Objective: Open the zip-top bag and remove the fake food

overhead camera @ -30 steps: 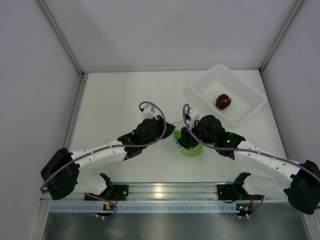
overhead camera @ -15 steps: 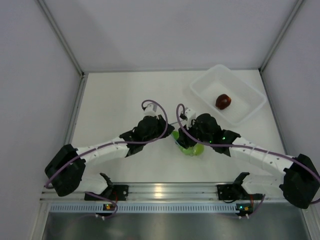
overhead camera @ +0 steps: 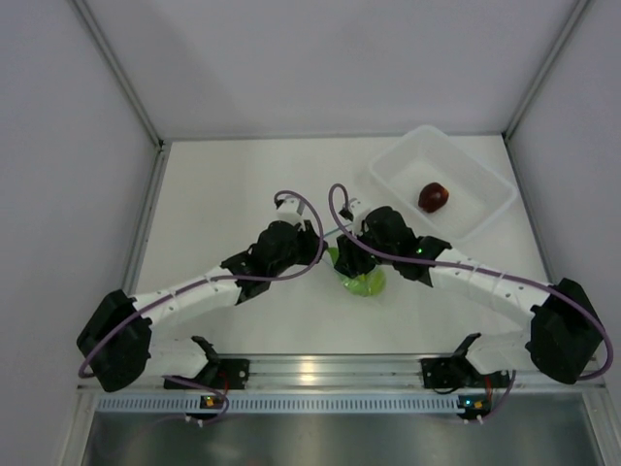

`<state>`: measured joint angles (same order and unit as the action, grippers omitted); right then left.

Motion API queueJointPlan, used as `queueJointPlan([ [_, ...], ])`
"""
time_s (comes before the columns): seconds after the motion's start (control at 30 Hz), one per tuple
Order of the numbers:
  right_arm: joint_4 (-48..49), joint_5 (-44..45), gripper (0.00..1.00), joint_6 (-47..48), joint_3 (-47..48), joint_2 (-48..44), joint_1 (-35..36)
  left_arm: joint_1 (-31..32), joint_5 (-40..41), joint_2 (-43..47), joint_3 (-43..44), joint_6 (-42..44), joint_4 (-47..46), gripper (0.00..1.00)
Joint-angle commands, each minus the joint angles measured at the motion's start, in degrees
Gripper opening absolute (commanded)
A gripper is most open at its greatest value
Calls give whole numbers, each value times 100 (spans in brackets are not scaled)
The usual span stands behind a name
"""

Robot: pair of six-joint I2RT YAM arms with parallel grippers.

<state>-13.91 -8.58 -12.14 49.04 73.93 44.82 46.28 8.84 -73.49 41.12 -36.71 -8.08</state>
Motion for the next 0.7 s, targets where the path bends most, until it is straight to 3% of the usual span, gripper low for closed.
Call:
queueJointPlan([
  [0.0, -182, 67, 0, -104, 387, 121, -61, -23, 328, 335, -52, 559, 184, 24],
  [0.4, -226, -73, 0, -219, 572, 376, -61, 135, 47, 371, 1, 1113, -27, 23],
  [0.43, -182, -143, 0, -218, 572, 376, -61, 153, 108, 371, 1, 1096, -19, 21],
  [0.53, -85, -135, 0, -219, 484, 298, -52, 153, 433, 318, -17, 1000, -10, 0],
  [0.67, -120, -118, 0, -166, 414, 201, -52, 153, 785, 257, -96, 841, -1, 0],
])
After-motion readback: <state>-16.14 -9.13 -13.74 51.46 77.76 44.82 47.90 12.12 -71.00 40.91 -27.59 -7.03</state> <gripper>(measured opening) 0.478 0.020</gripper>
